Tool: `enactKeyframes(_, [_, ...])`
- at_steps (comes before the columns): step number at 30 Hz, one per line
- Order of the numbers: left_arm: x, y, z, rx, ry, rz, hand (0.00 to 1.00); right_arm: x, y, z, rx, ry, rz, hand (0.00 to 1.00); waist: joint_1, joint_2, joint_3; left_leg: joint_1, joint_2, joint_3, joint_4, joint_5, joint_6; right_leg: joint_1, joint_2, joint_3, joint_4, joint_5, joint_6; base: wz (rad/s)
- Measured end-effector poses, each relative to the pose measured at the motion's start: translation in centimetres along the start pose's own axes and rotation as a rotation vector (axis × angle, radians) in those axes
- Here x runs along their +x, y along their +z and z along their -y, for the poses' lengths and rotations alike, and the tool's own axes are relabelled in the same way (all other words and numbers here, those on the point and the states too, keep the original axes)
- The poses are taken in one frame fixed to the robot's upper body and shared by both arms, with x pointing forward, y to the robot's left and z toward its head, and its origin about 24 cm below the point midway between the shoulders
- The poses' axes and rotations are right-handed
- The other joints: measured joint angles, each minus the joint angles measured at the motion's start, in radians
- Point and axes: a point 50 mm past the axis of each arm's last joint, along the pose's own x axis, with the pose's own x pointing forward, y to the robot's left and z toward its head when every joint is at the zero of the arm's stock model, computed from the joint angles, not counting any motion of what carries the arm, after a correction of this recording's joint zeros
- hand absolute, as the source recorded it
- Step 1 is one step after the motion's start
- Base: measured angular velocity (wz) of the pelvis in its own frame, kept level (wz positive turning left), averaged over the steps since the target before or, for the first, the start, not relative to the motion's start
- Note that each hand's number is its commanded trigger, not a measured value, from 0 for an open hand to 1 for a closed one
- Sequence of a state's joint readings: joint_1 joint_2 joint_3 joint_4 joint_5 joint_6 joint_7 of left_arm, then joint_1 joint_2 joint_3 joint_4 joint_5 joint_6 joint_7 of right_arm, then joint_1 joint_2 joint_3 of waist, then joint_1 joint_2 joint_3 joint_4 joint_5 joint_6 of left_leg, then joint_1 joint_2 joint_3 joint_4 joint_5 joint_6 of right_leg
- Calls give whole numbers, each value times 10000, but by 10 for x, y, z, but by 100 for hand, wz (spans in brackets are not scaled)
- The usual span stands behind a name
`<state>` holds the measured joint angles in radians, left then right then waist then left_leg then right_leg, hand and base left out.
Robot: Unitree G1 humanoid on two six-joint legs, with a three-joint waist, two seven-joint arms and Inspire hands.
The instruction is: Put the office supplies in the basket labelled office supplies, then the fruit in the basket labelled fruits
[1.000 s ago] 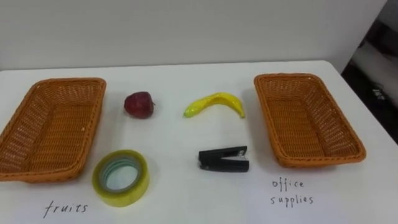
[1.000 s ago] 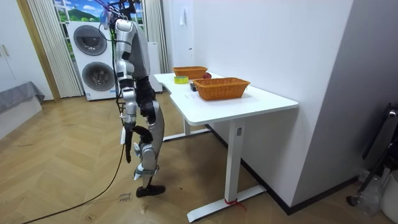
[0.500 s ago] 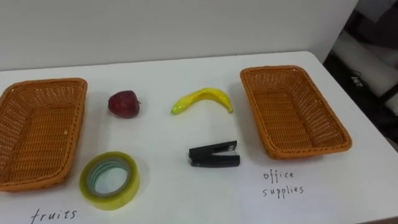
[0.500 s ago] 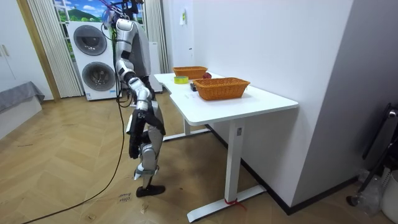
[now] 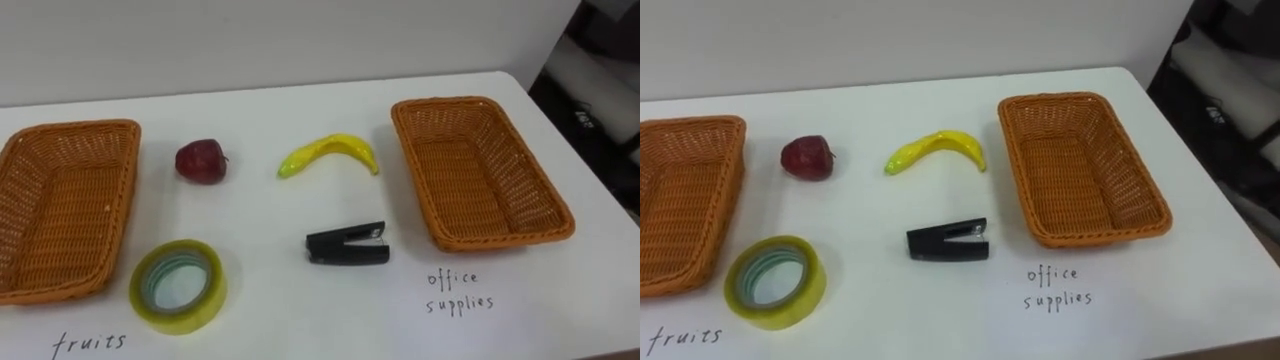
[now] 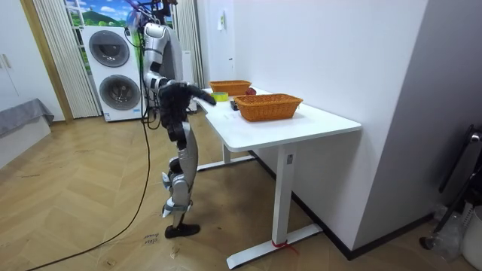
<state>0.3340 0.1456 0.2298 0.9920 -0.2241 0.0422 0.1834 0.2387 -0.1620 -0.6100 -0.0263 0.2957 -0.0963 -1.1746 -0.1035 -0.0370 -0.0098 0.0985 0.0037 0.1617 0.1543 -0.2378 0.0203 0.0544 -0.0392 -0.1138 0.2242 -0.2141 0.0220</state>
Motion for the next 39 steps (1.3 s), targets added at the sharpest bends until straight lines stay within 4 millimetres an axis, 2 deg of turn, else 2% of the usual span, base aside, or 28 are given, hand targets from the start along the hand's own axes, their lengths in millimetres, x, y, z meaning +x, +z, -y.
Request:
enactKeyframes(3, [1,-6,0,84,57,-281,0,-5,29,-15,769,462,1379,0,27,-43,12,-7,-3,-2,68,15,-1,10,-11,-48,17,0,0,4])
enactKeyframes(5, [1,-11,-1,151,102,-457,0,-13,53,-26,1337,1068,2632,0,97,-156,85,-12,1,-14,84,15,-2,-23,-21,-118,-22,-1,-1,0])
enactKeyframes(8, [1,-12,0,166,105,-509,0,-21,76,-31,1903,1815,3900,0,272,-299,121,-17,0,-46,95,16,-6,2,-33,-186,-63,-8,-3,3])
enactKeyframes(12, [2,-9,2,152,61,-439,0,-31,96,-34,2494,2534,4898,0,470,-474,126,-65,-18,-101,97,23,4,23,-51,-252,-173,5,6,5])
enactKeyframes(14, [4,-7,5,175,51,-507,0,-42,114,-38,2968,3252,5809,0,577,-415,87,-57,-17,-93,95,24,5,29,-42,-241,-179,24,8,-2])
enactKeyframes(18, [4,-9,6,437,32,-707,0,-62,134,-54,3882,4428,6314,0,652,-467,94,12,11,-91,100,24,4,141,-16,-259,-176,37,-9,0])
enactKeyframes(19, [4,-9,7,543,-16,-719,0,-67,140,-58,4157,4748,6396,0,720,-541,58,9,9,-122,102,25,3,143,-19,-275,-185,39,-11,5])
enactKeyframes(20, [4,-10,7,641,-58,-745,0,-73,145,-62,4429,5068,6445,0,754,-516,75,8,6,-173,111,25,2,166,-22,-310,-192,39,-12,9])
enactKeyframes(25, [4,-13,2,1000,-53,-837,0,-88,159,-74,5098,6030,6521,0,935,-597,104,-7,2,-315,188,27,1,230,-41,-436,-196,40,-13,10])
enactKeyframes(26, [4,-14,1,1039,-54,-878,0,-92,163,-77,5235,6305,6578,0,920,-583,133,-25,-2,-376,261,26,1,288,-58,-526,-212,46,-14,14])
enactKeyframes(30, [4,-14,1,1352,-102,-818,0,-103,171,-84,5527,7224,6785,0,933,-542,136,-72,5,-562,291,22,0,382,-73,-683,-210,53,-16,15])
enactKeyframes(35, [4,-12,2,2429,-238,-627,0,-123,173,-91,5254,9154,7112,0,1192,-473,111,-38,9,-579,255,38,-20,432,-82,-831,-201,86,-41,1])
enactKeyframes(39, [4,-12,3,2708,-445,-717,0,-137,168,-98,4675,10603,7068,0,1379,-556,62,-17,10,-576,261,50,-26,448,-86,-866,-193,99,-56,0])
